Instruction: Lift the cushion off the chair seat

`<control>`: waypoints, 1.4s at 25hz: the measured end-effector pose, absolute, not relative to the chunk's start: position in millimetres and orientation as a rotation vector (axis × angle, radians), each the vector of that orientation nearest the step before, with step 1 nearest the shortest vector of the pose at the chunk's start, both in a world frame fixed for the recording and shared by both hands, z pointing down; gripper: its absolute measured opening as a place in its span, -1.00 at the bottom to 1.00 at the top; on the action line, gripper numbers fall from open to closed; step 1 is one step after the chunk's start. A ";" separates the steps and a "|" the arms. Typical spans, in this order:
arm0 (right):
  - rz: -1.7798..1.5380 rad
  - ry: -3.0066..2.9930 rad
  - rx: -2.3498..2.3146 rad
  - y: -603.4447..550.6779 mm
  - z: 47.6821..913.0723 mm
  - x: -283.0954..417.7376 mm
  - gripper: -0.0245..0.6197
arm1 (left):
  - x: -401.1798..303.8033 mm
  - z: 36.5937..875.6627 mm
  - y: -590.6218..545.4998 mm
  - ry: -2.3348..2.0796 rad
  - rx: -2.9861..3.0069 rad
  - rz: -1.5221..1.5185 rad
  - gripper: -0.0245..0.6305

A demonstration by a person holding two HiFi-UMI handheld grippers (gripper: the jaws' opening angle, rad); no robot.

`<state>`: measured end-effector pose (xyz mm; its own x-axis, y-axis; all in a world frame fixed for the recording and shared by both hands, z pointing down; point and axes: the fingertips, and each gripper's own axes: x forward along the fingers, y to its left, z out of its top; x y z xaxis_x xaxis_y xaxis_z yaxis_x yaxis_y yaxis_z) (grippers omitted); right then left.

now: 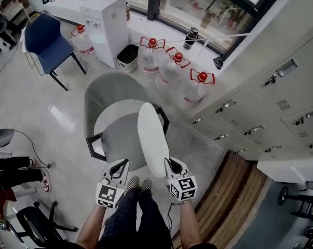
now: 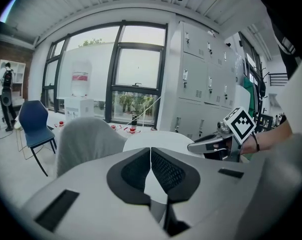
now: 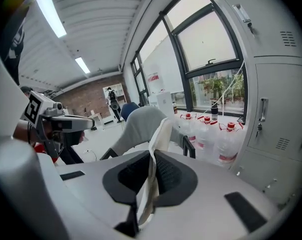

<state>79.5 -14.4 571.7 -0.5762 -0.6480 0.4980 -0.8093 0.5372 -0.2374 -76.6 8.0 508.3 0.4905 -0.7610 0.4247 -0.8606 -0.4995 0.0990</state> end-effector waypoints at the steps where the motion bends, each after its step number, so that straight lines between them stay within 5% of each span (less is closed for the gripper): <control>1: 0.636 -2.429 1.210 -14.1 563.4 81.3 -0.79 | -75.8 502.3 8.8 -1.366 2.450 0.473 -0.86; 35: 0.381 -2.593 1.368 70.0 334.8 77.5 -0.79 | -71.5 306.4 78.4 -1.364 2.680 0.306 -0.86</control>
<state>77.5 70.0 334.8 -0.5585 -0.7811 0.2793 -0.8284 0.5426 -0.1391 -71.5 78.4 306.4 0.5739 -0.7852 0.2328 -0.8093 -0.5873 0.0144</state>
